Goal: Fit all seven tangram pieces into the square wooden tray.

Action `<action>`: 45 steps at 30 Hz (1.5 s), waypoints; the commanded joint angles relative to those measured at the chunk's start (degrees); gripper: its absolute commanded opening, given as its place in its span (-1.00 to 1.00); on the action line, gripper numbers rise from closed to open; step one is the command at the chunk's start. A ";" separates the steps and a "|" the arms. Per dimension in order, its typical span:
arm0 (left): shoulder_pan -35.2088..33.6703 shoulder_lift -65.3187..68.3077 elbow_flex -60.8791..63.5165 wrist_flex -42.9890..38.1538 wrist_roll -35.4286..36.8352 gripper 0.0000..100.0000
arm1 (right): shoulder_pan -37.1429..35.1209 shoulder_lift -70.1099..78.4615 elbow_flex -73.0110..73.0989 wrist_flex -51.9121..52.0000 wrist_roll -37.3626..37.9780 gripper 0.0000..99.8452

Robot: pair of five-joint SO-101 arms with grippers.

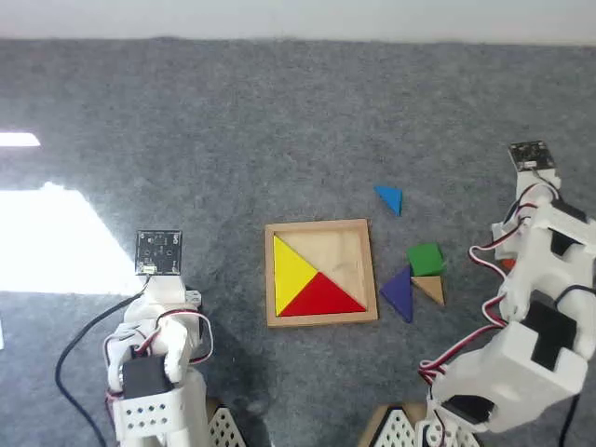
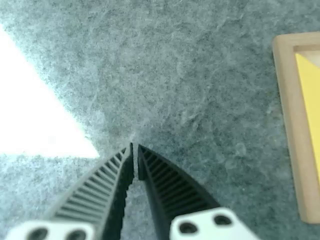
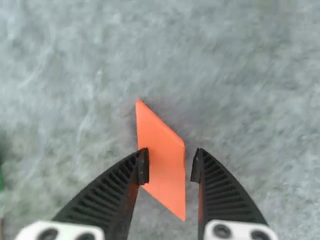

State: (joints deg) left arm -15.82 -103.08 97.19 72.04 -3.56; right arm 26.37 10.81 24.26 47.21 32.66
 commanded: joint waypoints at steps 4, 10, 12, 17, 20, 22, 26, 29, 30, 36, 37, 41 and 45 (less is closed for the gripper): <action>-0.44 -1.05 -0.75 0.18 0.00 -0.97 | 2.24 -0.40 -2.81 2.33 0.26 -0.69; -0.44 -1.05 -0.75 0.18 0.00 -0.97 | -0.84 -2.68 0.88 4.44 0.26 -0.69; -0.44 -1.05 -0.75 0.18 0.00 -0.97 | -2.68 -3.56 3.78 4.35 1.41 -0.69; -0.35 -1.05 -0.75 0.18 0.00 -0.97 | -4.00 -10.15 9.85 3.91 2.20 -0.69; -0.44 -1.05 -0.75 0.18 0.00 -0.97 | -4.44 -18.24 13.71 3.74 2.20 -0.69; -0.44 -1.05 -0.75 0.18 0.00 -0.97 | -5.67 -22.90 15.91 4.18 2.73 -0.69; -0.44 -1.05 -0.75 0.18 0.00 -0.97 | -6.90 -28.18 19.96 4.09 2.73 -0.69; -0.44 -1.05 -0.75 0.18 0.00 -0.97 | -3.74 -28.70 18.11 2.07 2.20 -0.80; -0.44 -1.05 -0.75 0.18 0.00 -0.97 | -2.24 -28.18 16.44 1.27 1.41 -0.85; -0.44 -1.05 -0.75 0.18 0.00 -0.97 | 0.57 -19.12 8.09 3.30 0.88 -0.61; -0.44 -1.05 -0.75 0.18 0.00 -0.97 | 0.04 -17.45 7.56 3.82 2.37 -0.54; -0.44 -1.05 -0.75 0.18 0.00 -0.97 | -0.22 -12.26 4.75 4.18 3.78 -0.49; -0.44 -1.05 -0.75 0.18 0.00 -0.97 | -0.22 -9.89 2.20 4.97 2.64 -0.49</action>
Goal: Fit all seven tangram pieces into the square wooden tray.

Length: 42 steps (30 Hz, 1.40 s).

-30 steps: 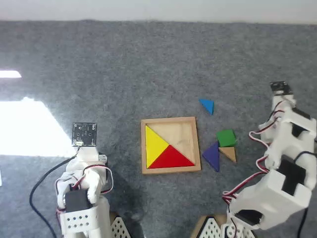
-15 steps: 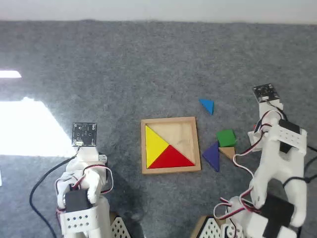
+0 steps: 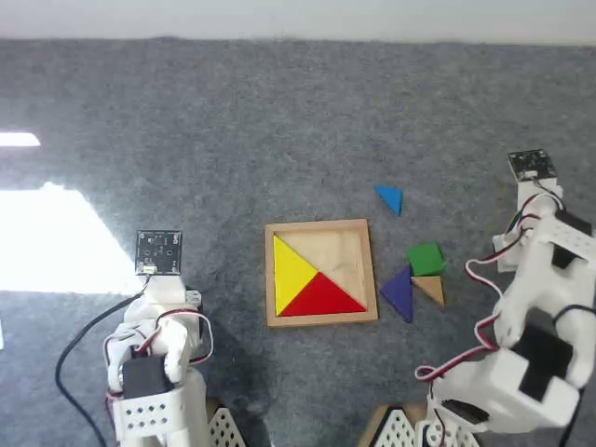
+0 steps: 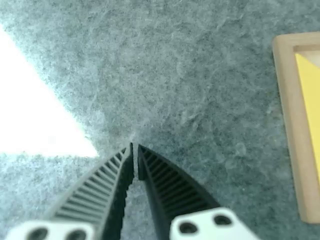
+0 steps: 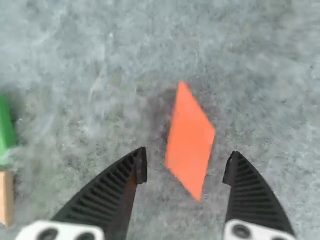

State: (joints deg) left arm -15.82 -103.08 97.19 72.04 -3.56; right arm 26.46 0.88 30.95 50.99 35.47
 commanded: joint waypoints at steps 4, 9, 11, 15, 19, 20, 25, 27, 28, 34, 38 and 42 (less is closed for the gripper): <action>-0.44 -1.05 -0.75 0.18 0.00 -0.97 | -0.31 0.31 -8.00 1.10 -3.43 -0.49; -0.44 -1.05 -0.75 0.18 0.00 -0.97 | -2.86 1.01 -9.14 3.74 -5.10 -0.50; -0.44 -1.05 -0.75 0.18 0.00 -0.97 | -5.23 2.68 -8.35 5.93 -2.37 -0.54; -0.44 -1.05 -0.75 0.18 0.00 -0.97 | -6.55 4.70 -8.35 9.71 -0.09 -0.70; -0.44 -1.05 -0.75 0.18 0.00 -0.97 | -6.55 6.11 -8.09 11.38 1.85 -0.61; -0.44 -1.05 -0.75 0.18 0.00 -0.97 | -6.55 6.73 -8.09 11.65 2.11 -0.61; -0.44 -1.05 -0.75 0.18 0.00 -0.97 | -4.97 8.48 -8.35 12.18 1.85 -0.60; -0.44 -1.05 -0.75 0.18 0.00 -0.97 | -4.70 6.55 -8.09 12.18 2.02 -0.60; -0.44 -1.05 -0.75 0.18 0.00 -0.97 | -4.70 5.14 -7.91 12.26 1.93 -0.60; -0.44 -1.05 -0.75 0.18 0.00 -0.97 | -3.38 -9.01 -5.45 11.74 2.20 -0.60; -0.44 -1.05 -0.75 0.18 0.00 -0.97 | -0.75 -11.38 -6.15 11.56 2.37 -0.60; -0.44 -1.05 -0.75 0.18 0.00 -0.97 | -0.84 -2.86 -6.77 8.75 3.87 -0.60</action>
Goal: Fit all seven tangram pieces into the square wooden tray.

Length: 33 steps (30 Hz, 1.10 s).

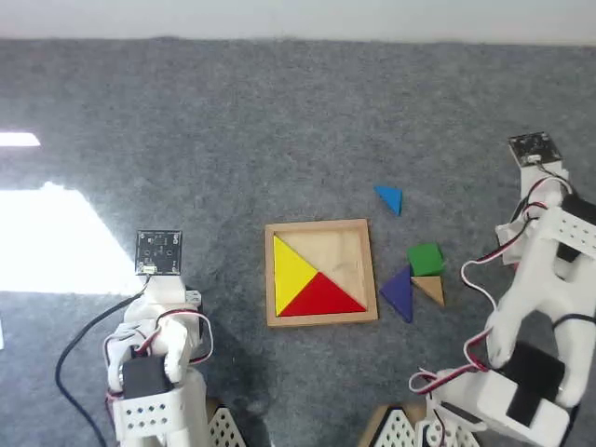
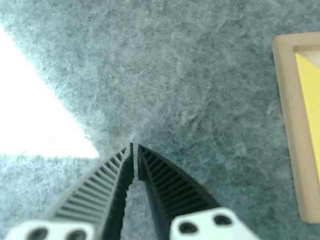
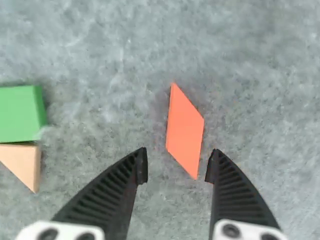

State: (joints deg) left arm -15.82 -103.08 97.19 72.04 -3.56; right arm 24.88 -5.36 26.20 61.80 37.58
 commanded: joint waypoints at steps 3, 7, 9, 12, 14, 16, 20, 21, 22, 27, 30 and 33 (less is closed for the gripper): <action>-0.44 -1.05 -0.75 0.18 0.00 -0.97 | 0.92 11.56 -5.45 -2.68 2.11 -0.60; -0.44 -1.05 -0.75 0.18 0.00 -0.97 | 2.07 20.79 -11.69 -2.15 1.93 -0.60; -0.44 -1.05 -0.75 0.18 0.00 -0.97 | 3.21 24.31 -15.03 -1.54 1.85 -0.60; -0.44 -1.05 -0.75 0.18 0.00 -0.97 | 5.49 28.53 -19.96 -0.04 1.76 -0.60; -0.44 -1.05 -0.75 0.18 0.00 -0.97 | 6.99 30.99 -22.68 0.22 1.76 -0.60; -0.44 -1.05 -0.75 0.18 0.00 -0.97 | 7.96 33.01 -24.62 0.31 1.76 -0.60; -0.44 -1.05 -0.75 0.18 0.00 -0.97 | 8.31 34.86 -25.58 0.31 2.02 -0.60; -0.44 -1.05 -0.75 0.18 0.00 -0.97 | 8.31 34.86 -25.58 0.31 1.93 -0.60; -0.44 -1.05 -0.75 0.18 0.00 -0.97 | 8.22 34.68 -25.58 0.48 1.85 -0.60; -0.44 -1.05 -0.75 0.18 0.00 -0.97 | 10.59 28.09 -30.07 5.23 1.76 -0.60; -0.44 -1.05 -0.75 0.18 0.00 -0.97 | 12.44 23.25 -33.49 8.84 2.11 -0.60; -0.44 -1.05 -0.75 0.18 0.00 -0.97 | 13.14 21.05 -33.93 9.54 2.20 -0.60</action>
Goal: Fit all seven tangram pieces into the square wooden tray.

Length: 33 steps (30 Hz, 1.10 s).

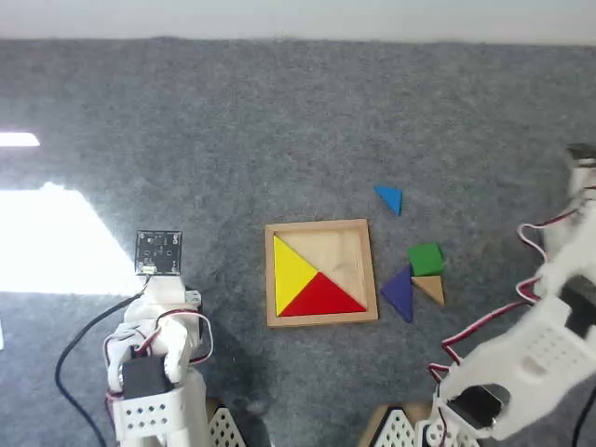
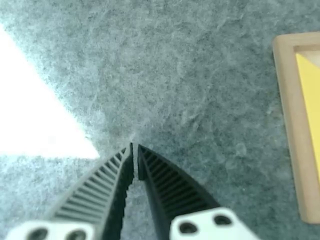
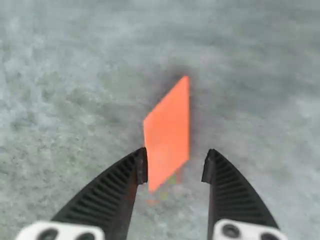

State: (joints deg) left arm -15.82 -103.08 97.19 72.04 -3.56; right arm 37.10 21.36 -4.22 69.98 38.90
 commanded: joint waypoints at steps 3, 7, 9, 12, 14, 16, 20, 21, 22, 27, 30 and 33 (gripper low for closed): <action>-0.44 -1.05 -0.75 0.18 0.00 -0.97 | 1.10 -5.85 -3.34 1.80 0.88 -0.60; -0.44 -1.05 -0.75 0.18 0.00 -0.97 | -0.22 -5.76 -0.79 1.80 2.29 -0.60; -0.44 -1.05 -0.75 0.18 0.00 -0.97 | -1.45 -5.76 1.41 1.27 4.31 -0.60; -0.44 -1.05 -0.75 0.18 0.00 -0.97 | -2.07 -5.67 2.37 -0.84 4.31 -0.60; -0.44 -1.05 -0.75 0.18 0.00 -0.97 | -2.07 -5.05 2.29 -2.15 4.57 -0.60; -0.44 -1.05 -0.75 0.18 0.00 -0.97 | -2.07 -3.21 1.76 -3.21 6.24 -0.60; -0.44 -1.05 -0.75 0.18 0.00 -0.97 | -2.07 2.15 -2.46 -3.91 7.74 -0.60; -0.44 -1.05 -0.75 0.18 0.00 -0.97 | -2.07 3.56 -3.96 -3.91 7.82 -0.60; -0.44 -1.05 -0.75 0.18 0.00 -0.97 | -2.15 5.05 -5.27 -3.82 7.82 -0.60; -0.44 -1.05 -0.75 0.18 0.00 -0.97 | -2.59 11.38 -9.14 -0.40 10.11 -0.60; -0.44 -1.05 -0.75 0.18 0.00 -0.97 | -2.42 14.11 -10.90 0.13 10.02 -0.60; -0.44 -1.05 -0.75 0.18 0.00 -0.97 | -2.42 16.31 -10.99 0.22 10.29 -0.69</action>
State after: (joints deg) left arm -15.82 -103.08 97.19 72.04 -3.56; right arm 35.34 36.31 -13.10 69.71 48.04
